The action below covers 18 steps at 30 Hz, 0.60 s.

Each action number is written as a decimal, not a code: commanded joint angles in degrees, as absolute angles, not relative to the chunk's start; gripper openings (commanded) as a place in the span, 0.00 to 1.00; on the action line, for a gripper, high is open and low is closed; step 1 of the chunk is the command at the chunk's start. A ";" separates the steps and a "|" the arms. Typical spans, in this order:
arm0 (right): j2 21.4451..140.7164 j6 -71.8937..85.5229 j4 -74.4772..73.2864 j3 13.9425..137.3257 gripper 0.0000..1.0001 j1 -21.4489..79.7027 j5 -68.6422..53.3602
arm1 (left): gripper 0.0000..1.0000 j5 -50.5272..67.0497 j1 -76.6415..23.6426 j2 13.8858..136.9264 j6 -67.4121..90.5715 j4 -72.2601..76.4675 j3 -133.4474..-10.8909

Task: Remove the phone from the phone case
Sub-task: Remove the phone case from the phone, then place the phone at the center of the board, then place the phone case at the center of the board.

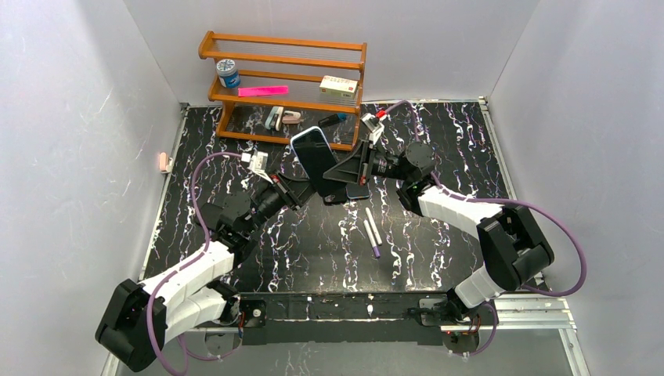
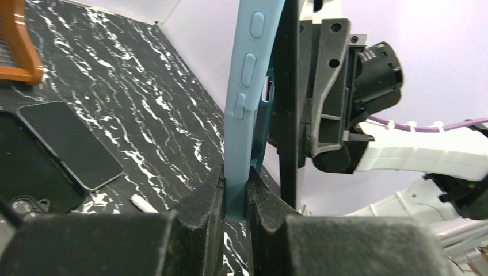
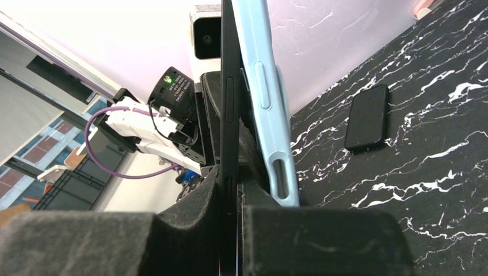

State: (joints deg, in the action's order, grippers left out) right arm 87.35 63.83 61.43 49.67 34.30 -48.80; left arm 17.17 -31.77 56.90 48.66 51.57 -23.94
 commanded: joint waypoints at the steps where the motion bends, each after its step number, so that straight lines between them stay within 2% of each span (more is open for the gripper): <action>1: 83.32 60.12 58.93 48.30 0.01 35.55 -52.97 | 0.00 6.66 -31.07 55.08 44.68 50.80 -26.96; 10: 80.08 50.00 41.45 47.59 0.01 34.81 -51.90 | 0.00 -2.91 -30.00 54.35 39.11 34.98 -31.79; 18: 78.20 41.96 29.48 46.81 0.01 23.64 -46.33 | 0.00 -0.23 -28.15 58.27 33.11 15.34 -38.96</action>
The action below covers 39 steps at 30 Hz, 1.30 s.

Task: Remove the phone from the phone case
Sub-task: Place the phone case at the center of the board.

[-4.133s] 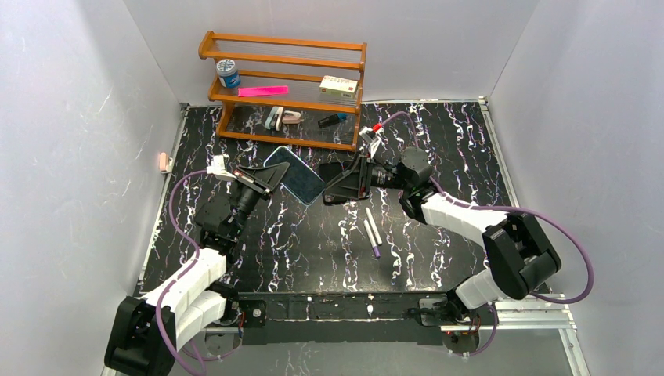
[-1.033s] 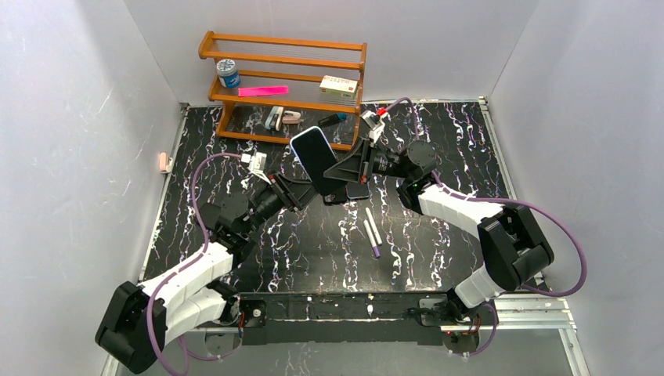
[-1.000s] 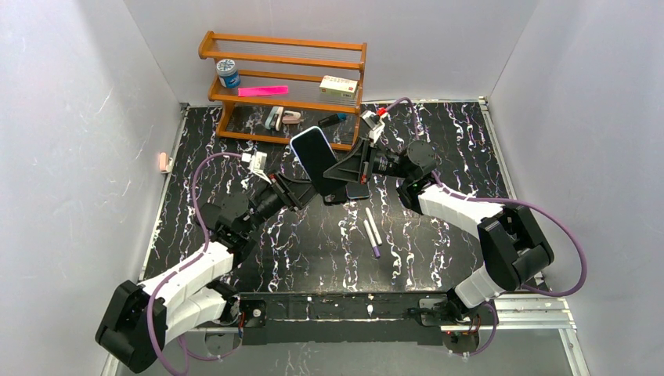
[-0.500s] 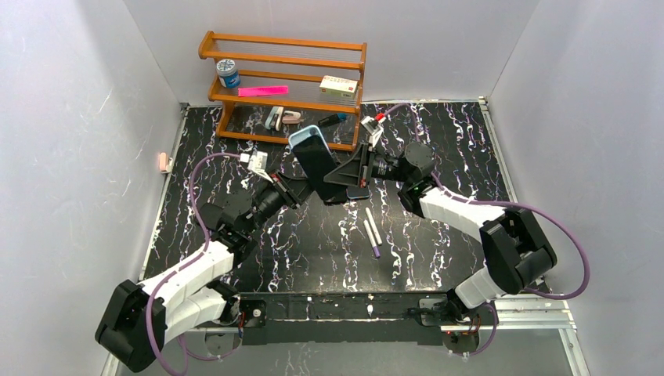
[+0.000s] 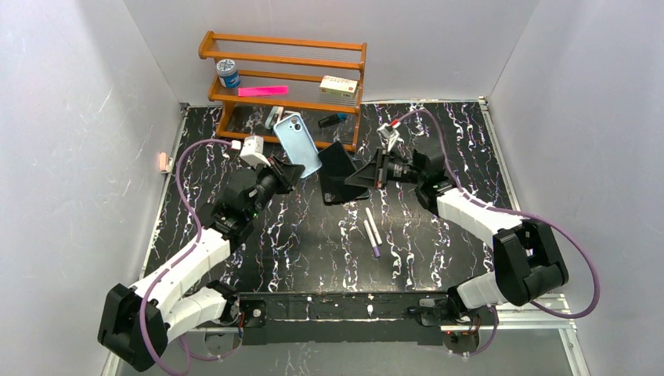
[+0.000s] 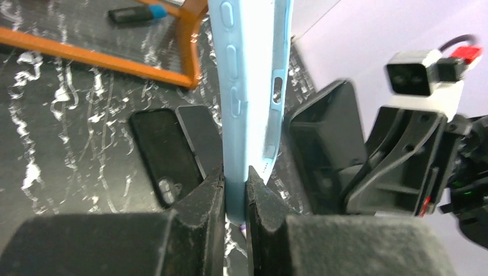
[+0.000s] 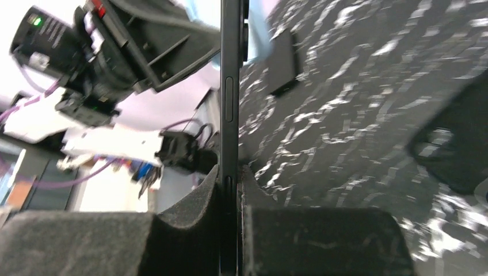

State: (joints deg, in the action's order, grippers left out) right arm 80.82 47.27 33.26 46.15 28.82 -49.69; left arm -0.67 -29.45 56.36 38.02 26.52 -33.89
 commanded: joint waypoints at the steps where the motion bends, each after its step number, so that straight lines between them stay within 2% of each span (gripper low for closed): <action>1: 78.33 41.59 28.89 46.76 0.01 22.21 -45.95 | 0.00 1.60 -27.74 59.28 32.42 13.26 -40.03; 10: 81.84 35.36 19.90 48.82 0.01 11.15 -40.52 | 0.00 10.17 -24.03 71.65 26.79 -5.10 -51.42; 16: 87.86 34.15 18.31 49.74 0.01 7.78 -39.65 | 0.00 14.81 -22.08 80.33 25.84 -10.69 -56.41; 30: 102.80 33.18 17.13 54.40 0.01 6.47 -40.51 | 0.00 16.87 -19.80 94.37 28.93 -10.12 -58.88; 39: 109.46 35.66 20.24 55.57 0.04 6.50 -40.91 | 0.13 18.08 -19.72 99.71 29.92 -8.57 -60.32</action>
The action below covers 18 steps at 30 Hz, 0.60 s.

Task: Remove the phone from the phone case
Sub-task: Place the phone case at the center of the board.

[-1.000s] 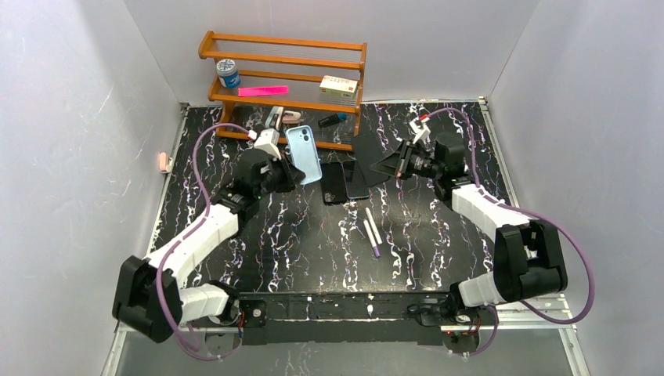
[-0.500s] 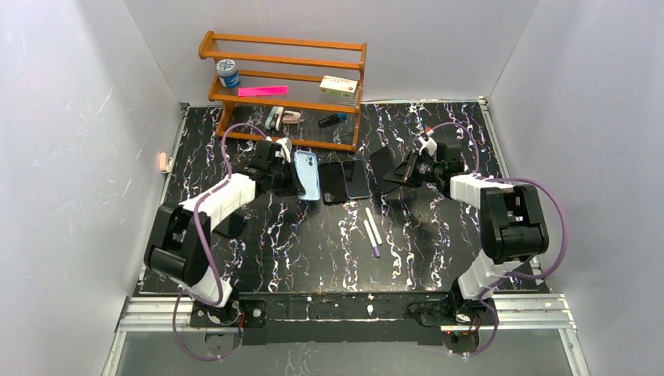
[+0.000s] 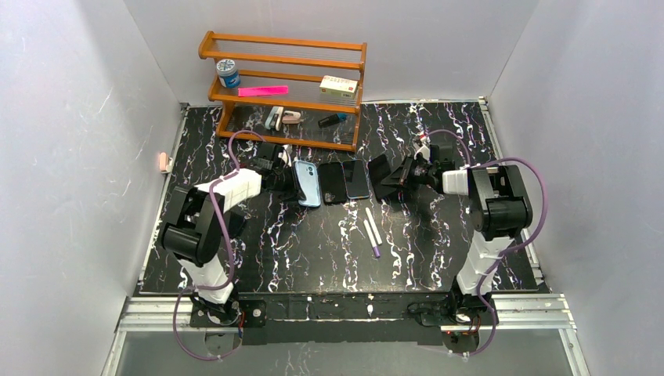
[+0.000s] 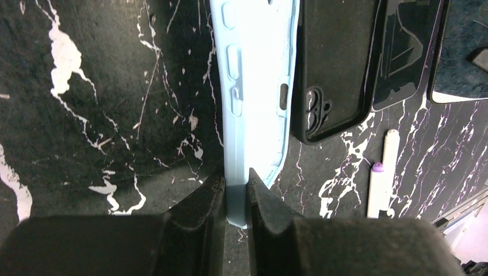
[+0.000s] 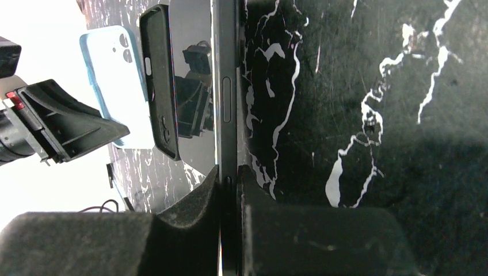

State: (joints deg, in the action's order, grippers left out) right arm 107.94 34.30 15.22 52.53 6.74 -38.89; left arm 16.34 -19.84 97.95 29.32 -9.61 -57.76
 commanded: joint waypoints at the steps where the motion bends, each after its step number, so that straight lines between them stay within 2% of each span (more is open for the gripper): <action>1: 109.96 36.01 20.87 55.52 0.05 6.50 -41.25 | 0.14 18.12 -19.69 100.35 30.07 -8.37 -60.58; 9: 112.32 37.69 22.87 55.66 0.19 6.70 -44.24 | 0.17 17.03 -19.65 104.08 32.07 -6.67 -62.08; 13: 112.32 37.43 22.51 55.46 0.30 7.24 -44.61 | 0.18 16.79 -19.63 104.48 34.60 -3.57 -61.00; 18: 112.38 35.49 19.52 56.48 0.44 7.84 -44.05 | 0.33 16.24 -19.61 104.67 36.09 -2.20 -60.32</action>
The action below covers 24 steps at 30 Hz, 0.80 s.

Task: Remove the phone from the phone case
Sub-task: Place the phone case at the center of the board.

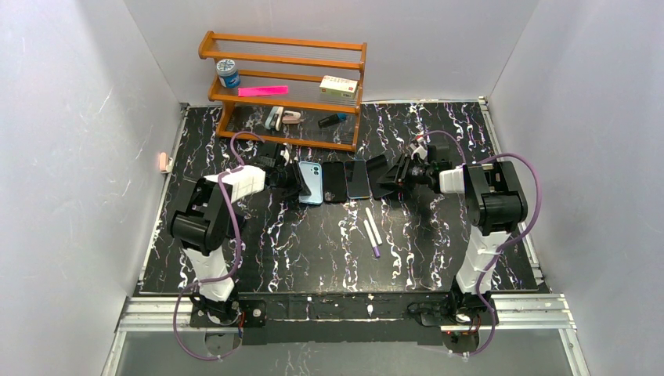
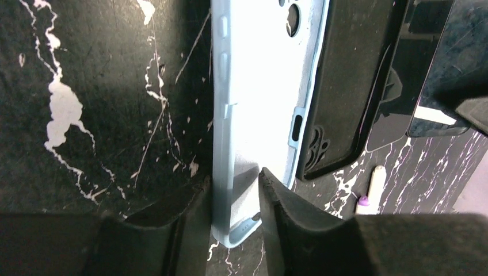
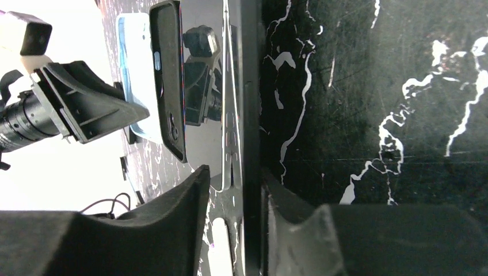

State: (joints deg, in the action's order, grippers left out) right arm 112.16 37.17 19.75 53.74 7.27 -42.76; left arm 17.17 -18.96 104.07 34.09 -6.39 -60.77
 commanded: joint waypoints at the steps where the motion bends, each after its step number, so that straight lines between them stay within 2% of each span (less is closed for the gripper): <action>1: 112.22 34.98 18.70 56.55 0.47 7.84 -43.60 | 0.36 15.51 -19.60 104.25 36.12 -2.20 -59.97; 9: 109.16 27.17 7.23 57.87 0.75 9.47 -33.36 | 0.61 8.42 -19.09 100.59 35.98 -4.23 -58.12; 13: 108.18 24.19 1.87 58.55 0.84 10.59 -27.63 | 0.73 2.60 -18.94 98.16 35.11 -6.87 -57.76; 18: 107.73 21.45 -3.24 59.36 0.89 12.71 -21.54 | 0.82 -6.50 -18.68 93.44 34.54 -9.93 -56.75; 24: 106.60 19.54 -6.92 60.21 0.91 14.80 -15.25 | 0.94 -18.10 -17.88 86.83 34.68 -18.01 -57.78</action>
